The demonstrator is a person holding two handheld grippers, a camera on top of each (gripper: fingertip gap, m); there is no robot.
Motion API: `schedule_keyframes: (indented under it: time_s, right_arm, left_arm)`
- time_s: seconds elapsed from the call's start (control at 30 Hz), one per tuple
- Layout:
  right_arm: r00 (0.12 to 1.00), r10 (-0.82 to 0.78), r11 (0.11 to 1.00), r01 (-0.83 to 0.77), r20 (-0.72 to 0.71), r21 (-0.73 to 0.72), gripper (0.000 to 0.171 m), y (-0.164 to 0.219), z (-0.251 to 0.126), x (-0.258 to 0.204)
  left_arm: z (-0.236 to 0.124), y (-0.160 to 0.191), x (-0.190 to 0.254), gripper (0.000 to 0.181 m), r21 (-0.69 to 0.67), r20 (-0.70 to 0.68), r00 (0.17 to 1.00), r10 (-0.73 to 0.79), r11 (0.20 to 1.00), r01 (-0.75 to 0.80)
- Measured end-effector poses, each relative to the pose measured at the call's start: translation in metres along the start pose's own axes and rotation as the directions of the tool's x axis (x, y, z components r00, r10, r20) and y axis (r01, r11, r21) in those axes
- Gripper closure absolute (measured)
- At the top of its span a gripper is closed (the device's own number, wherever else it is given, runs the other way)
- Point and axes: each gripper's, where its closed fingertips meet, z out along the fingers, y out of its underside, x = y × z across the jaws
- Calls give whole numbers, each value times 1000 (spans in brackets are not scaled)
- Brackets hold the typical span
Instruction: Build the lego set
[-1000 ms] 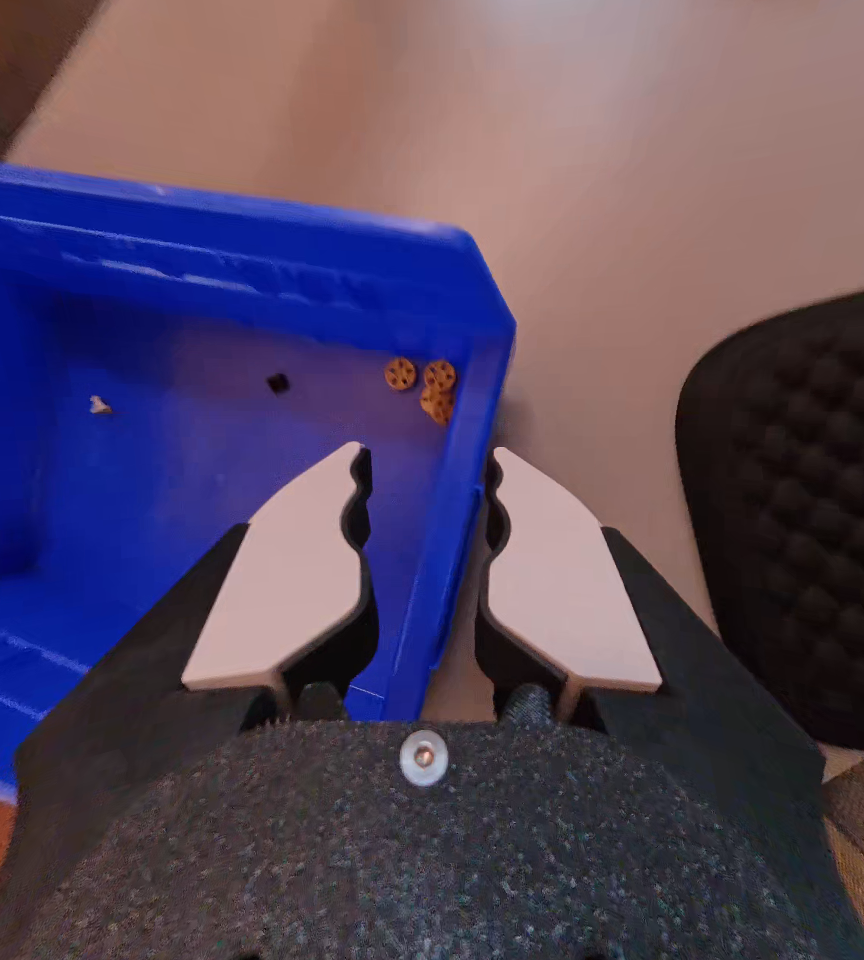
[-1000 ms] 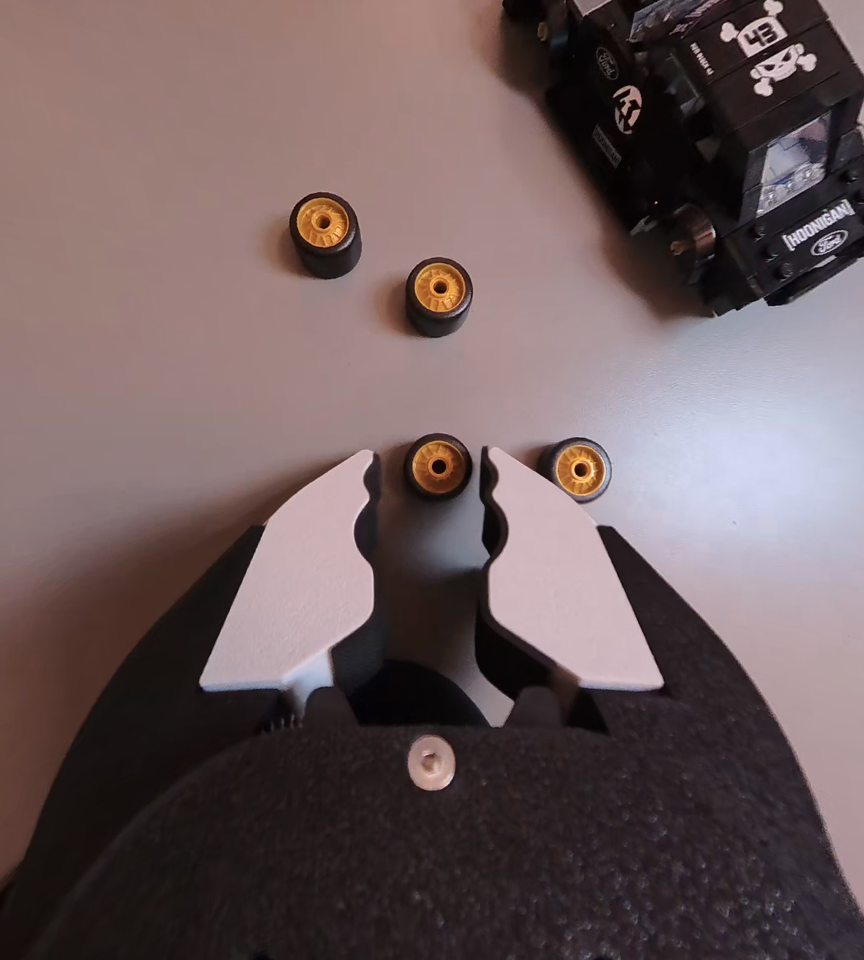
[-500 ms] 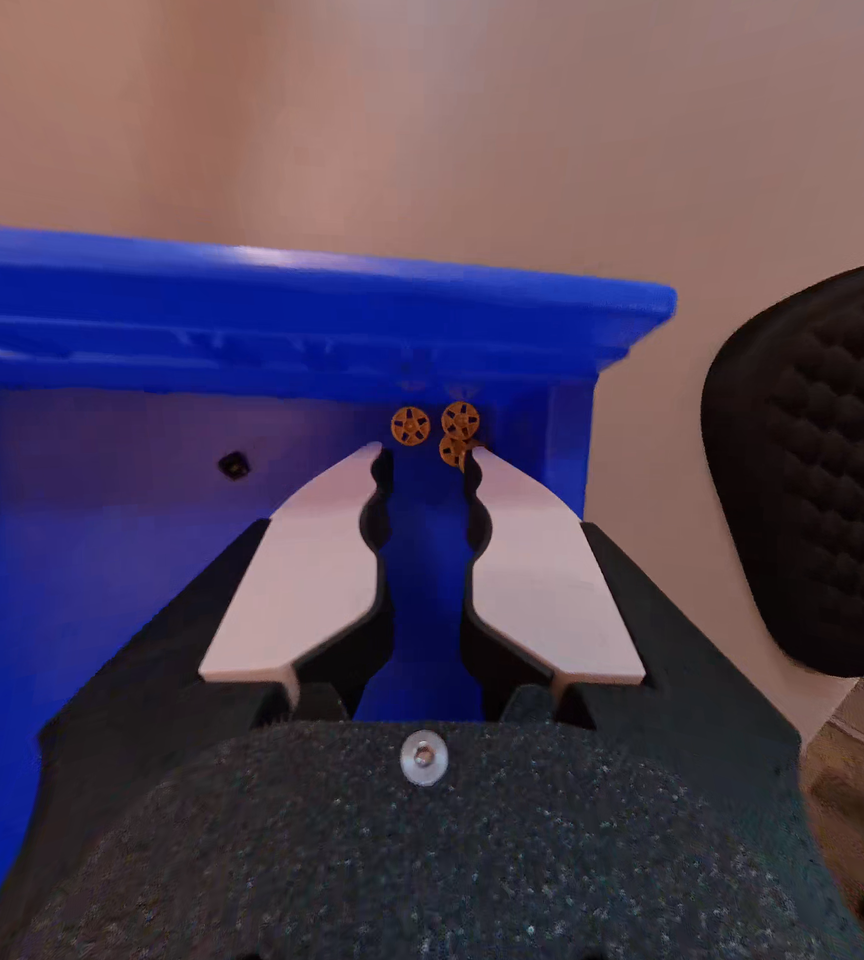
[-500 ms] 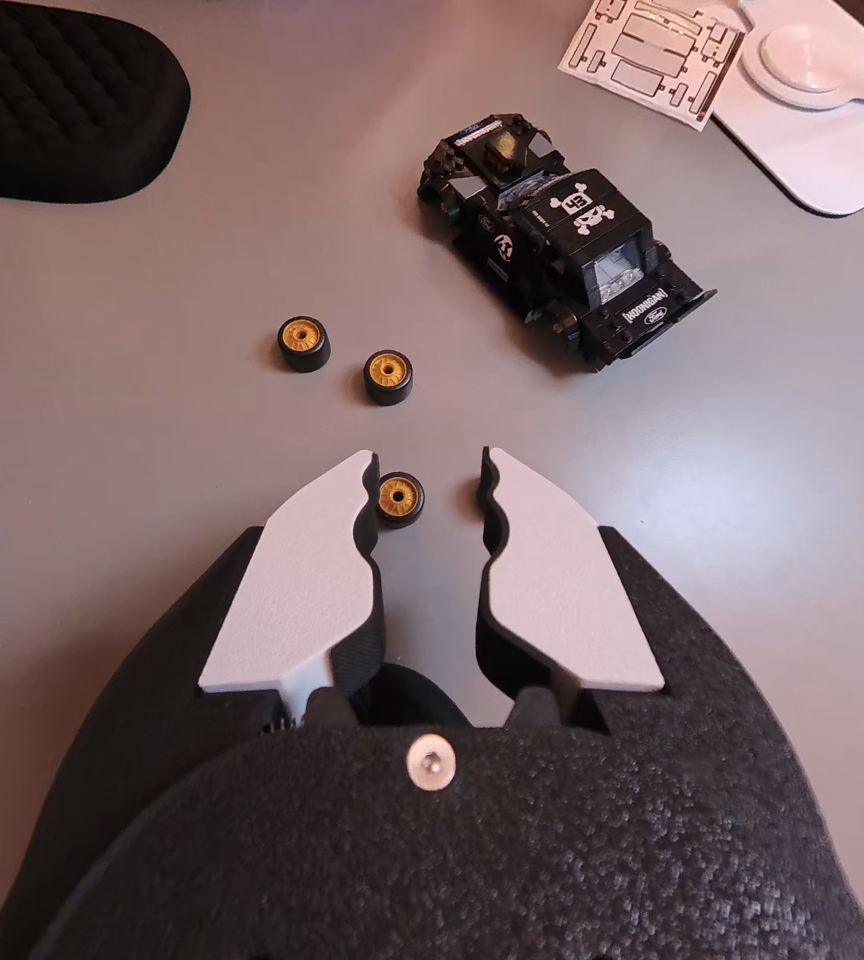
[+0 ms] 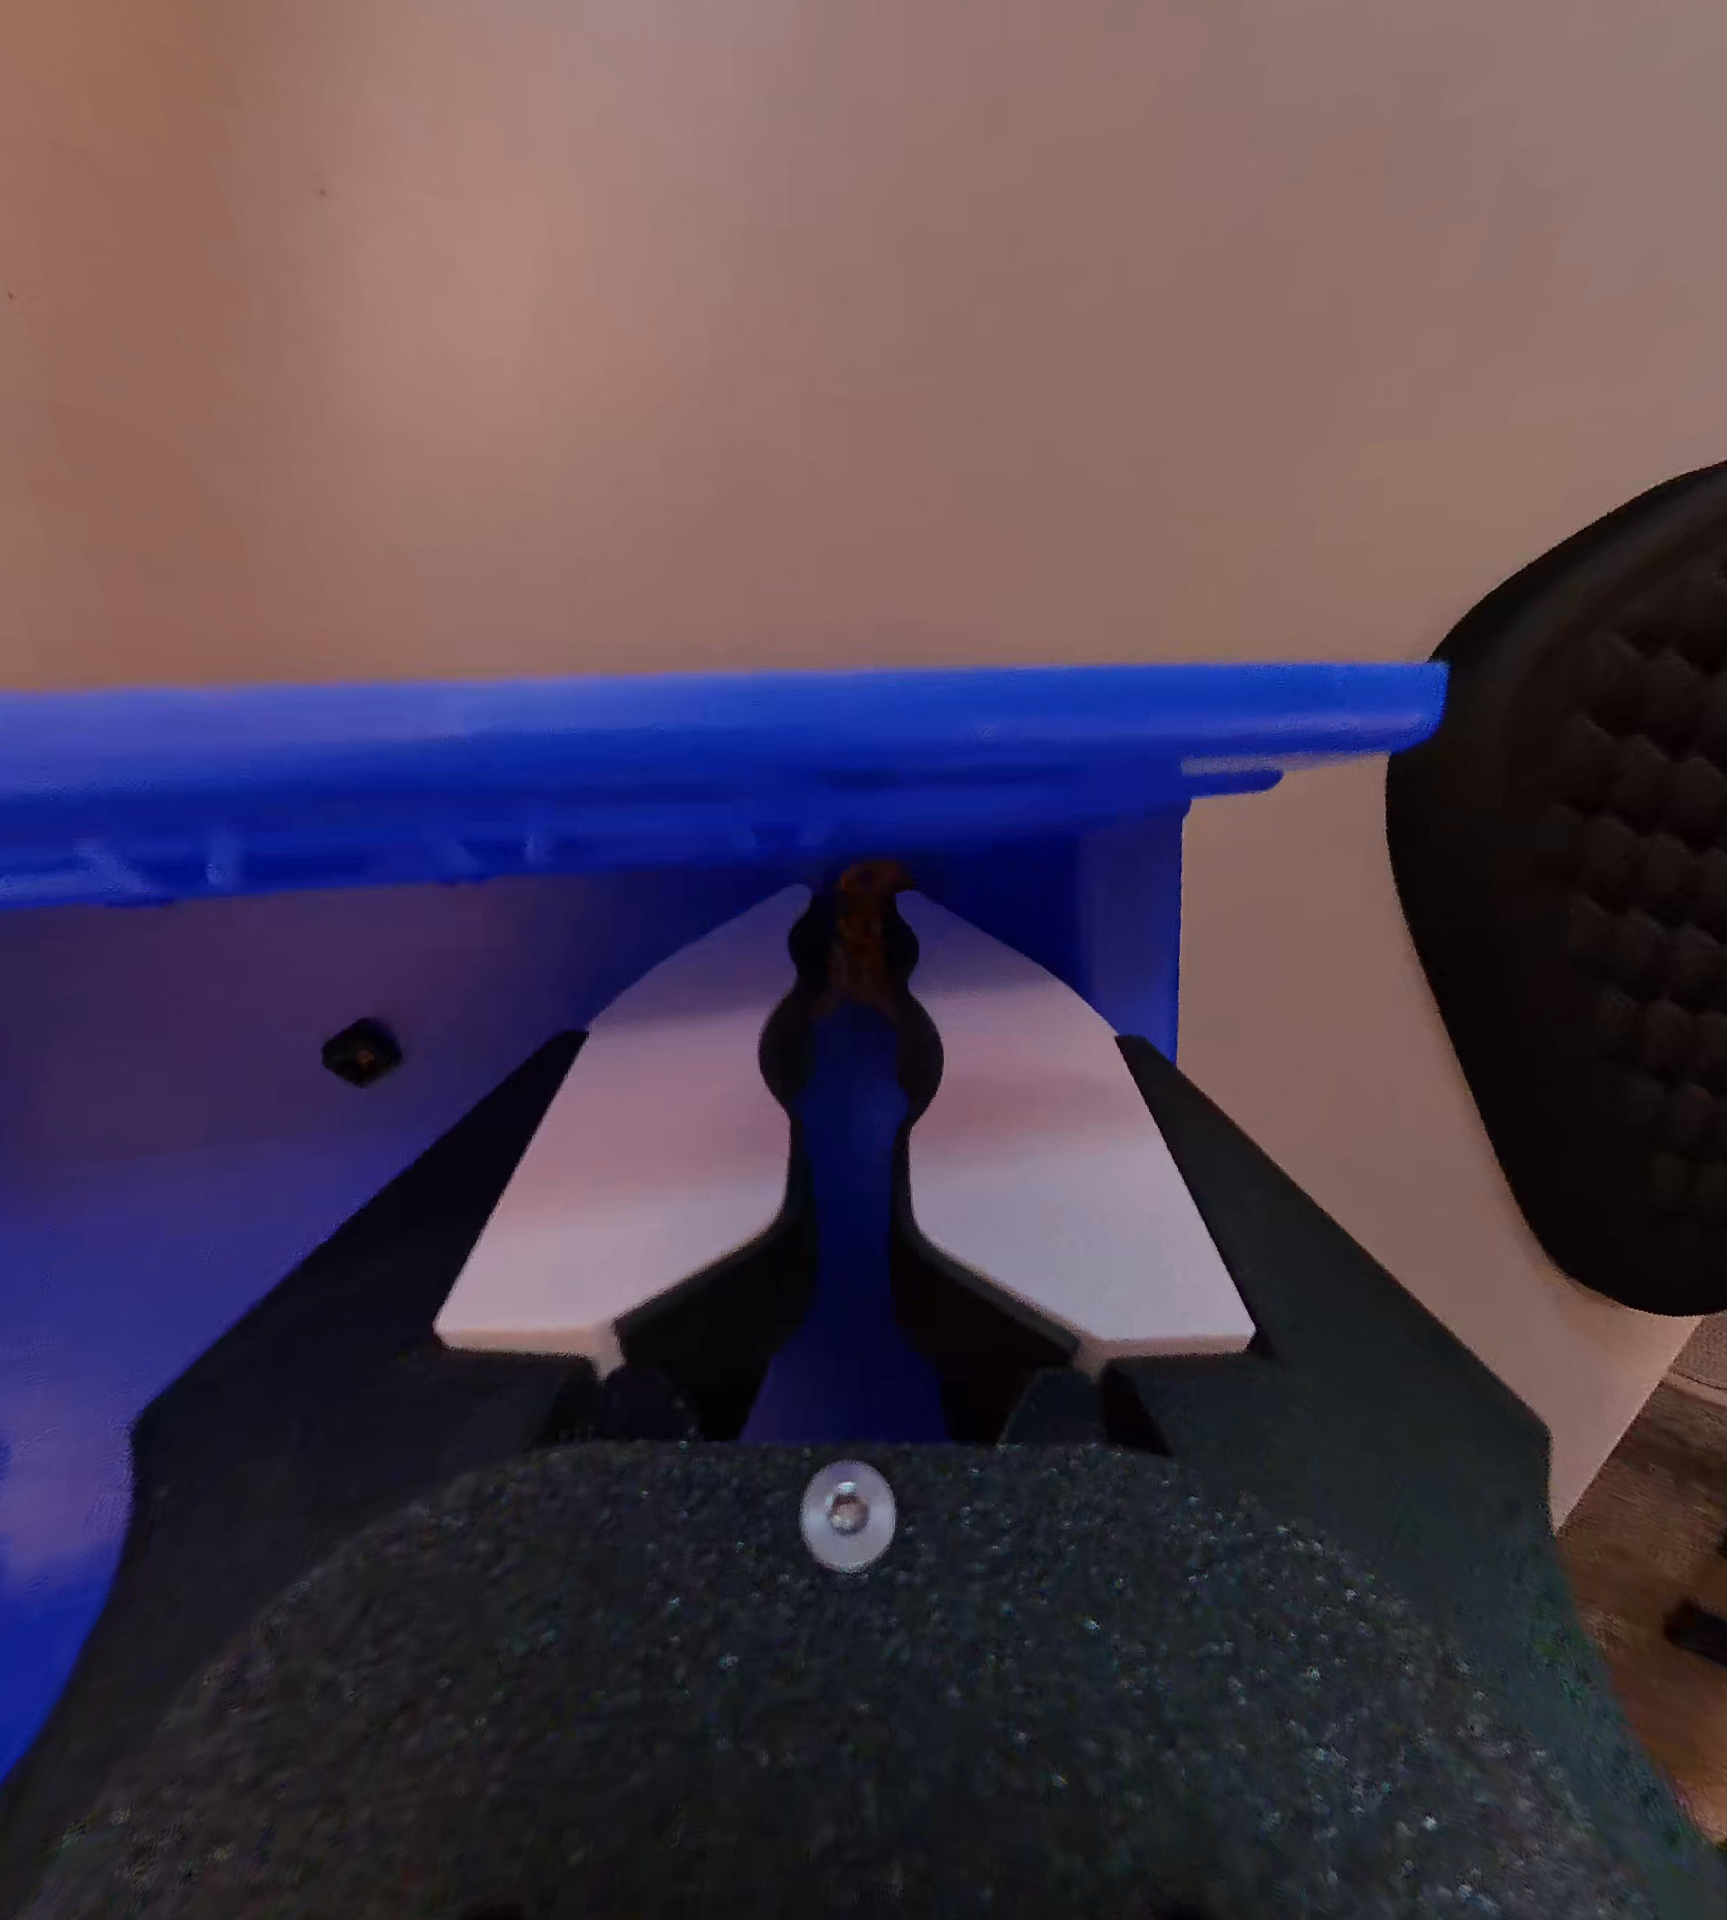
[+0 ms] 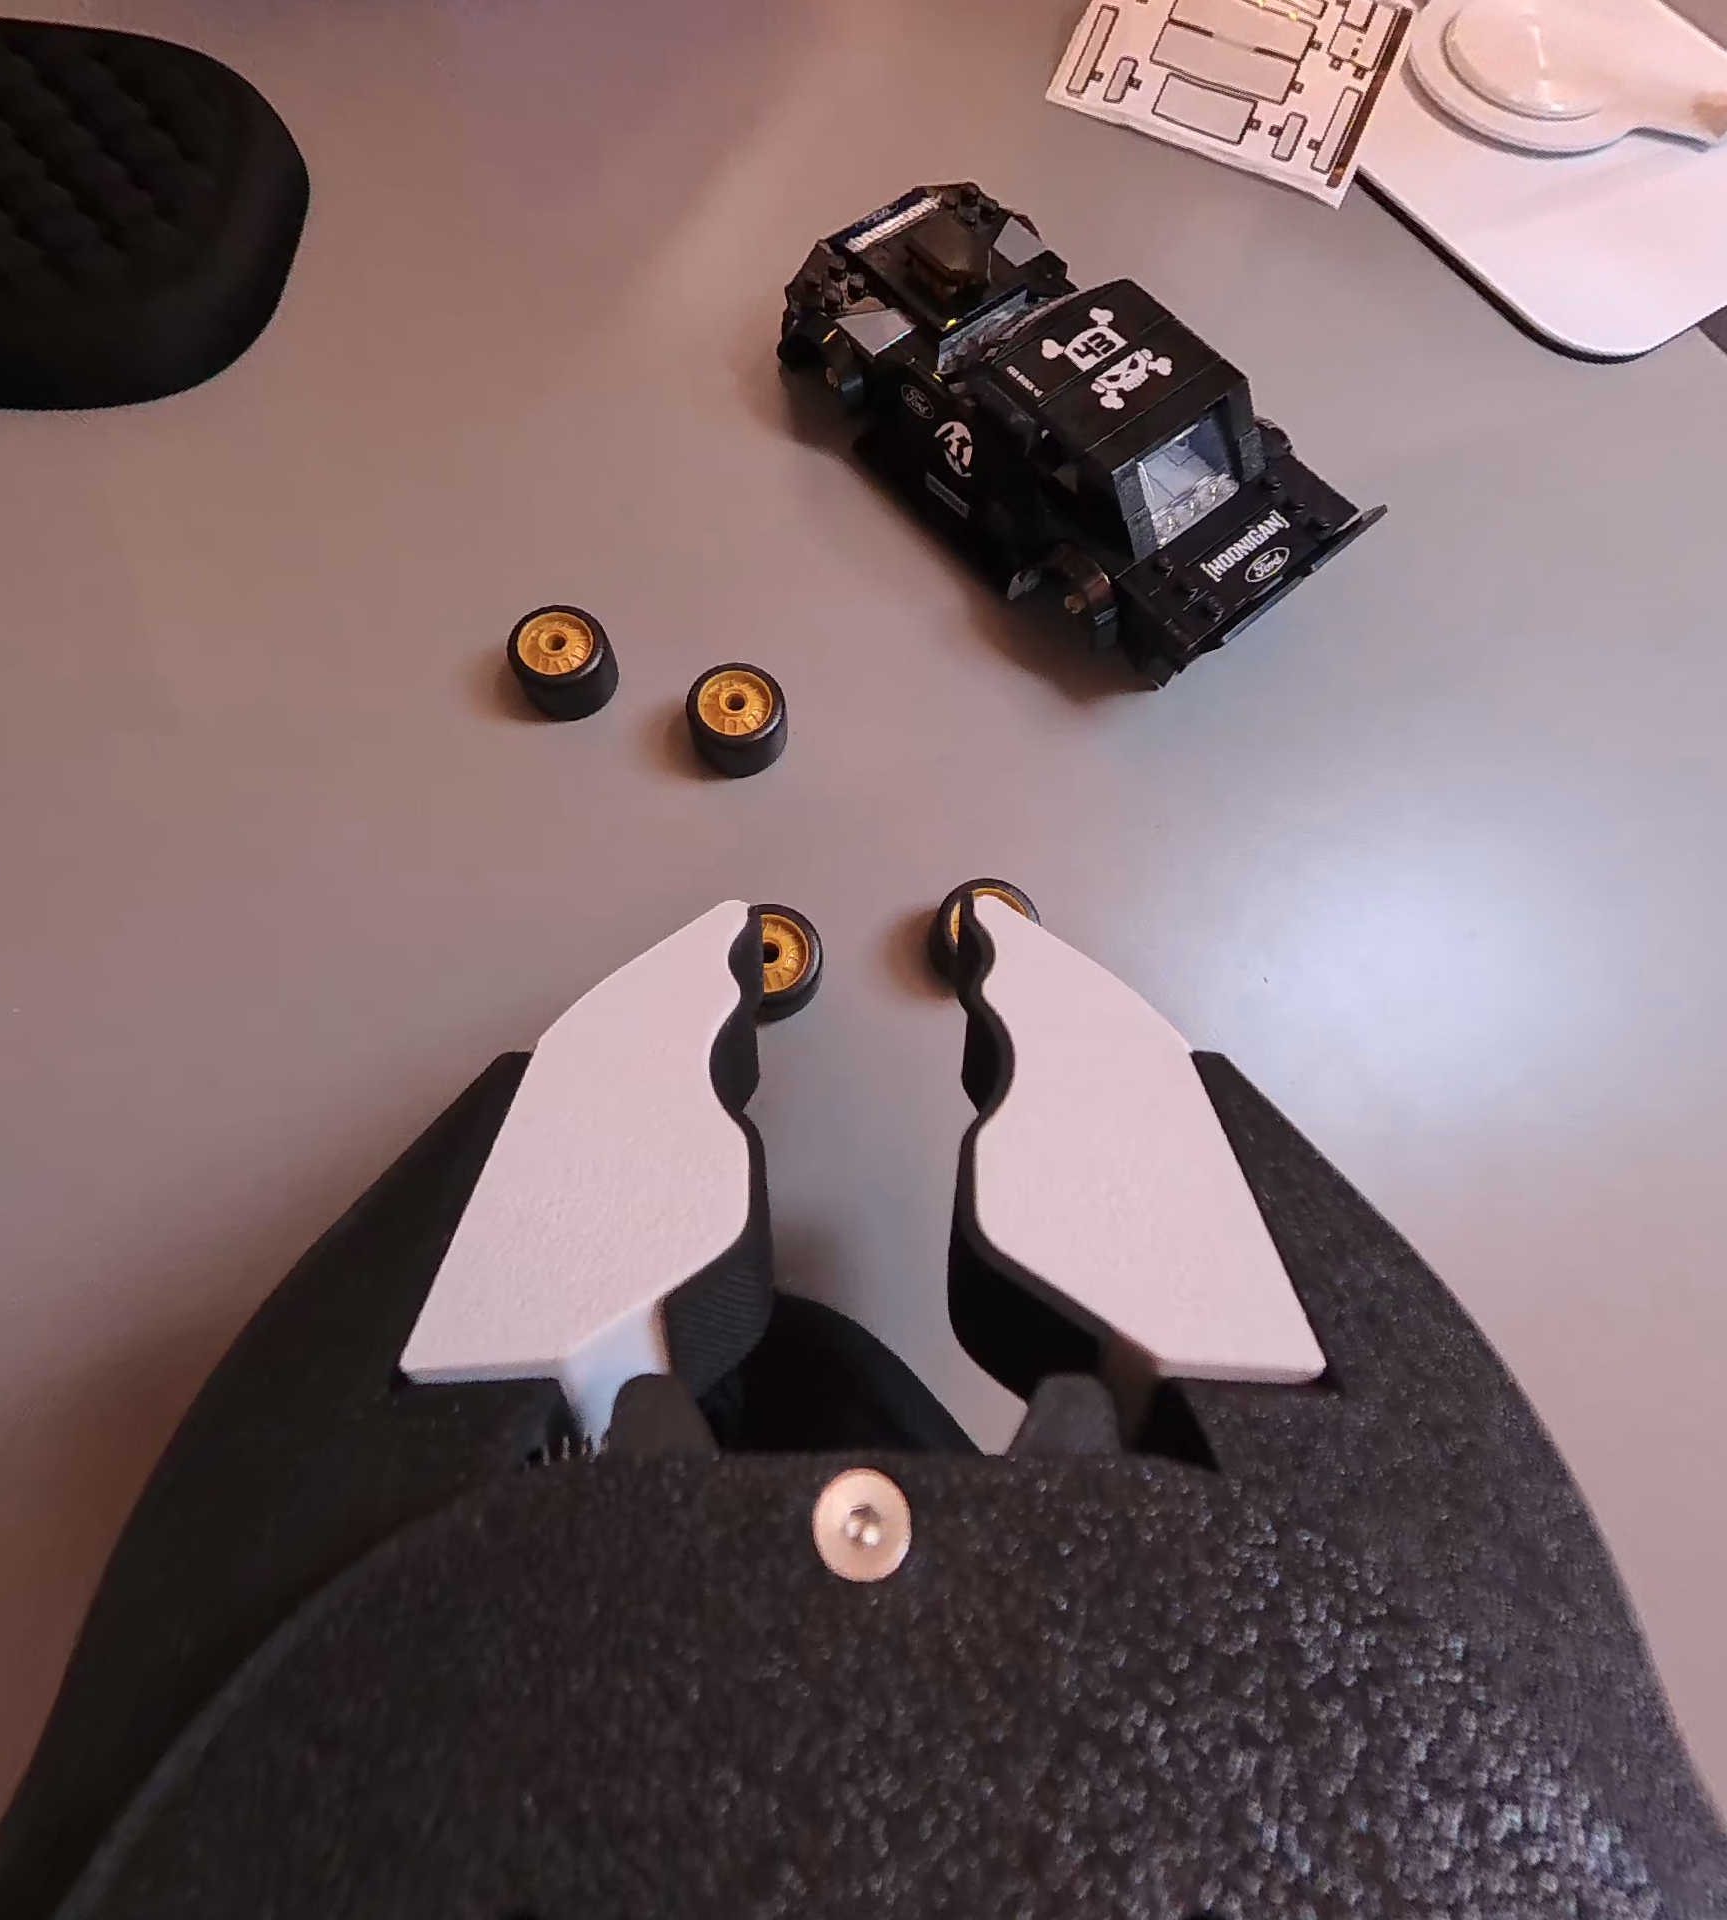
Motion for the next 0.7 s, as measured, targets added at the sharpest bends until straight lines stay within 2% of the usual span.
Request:
schedule_keyframes:
  time_s: [0.1,0.4,0.47,0.57,0.7]
  right_arm:
    - [1000,-4,1000,4,-4,2,136,0,0,1]
    - [1000,-2,998,4,-24,57,138,-11,-8,4]
    - [1000,-6,998,7,-27,64,138,-12,-9,4]
    - [1000,-4,996,6,-25,84,138,-15,-9,3]
    - [999,-9,994,13,-33,111,138,-21,-9,4]
  left_arm:
    - [-6,3,-4,175,-12,52,998,30,999,-29]
    - [-64,-21,-9,178,201,199,980,-3,979,-37]
    - [-78,-35,4,179,266,213,977,15,961,-73]
    - [-89,-70,48,179,401,142,987,70,908,-123]
    - [-61,-111,102,180,453,86,980,178,869,-197]
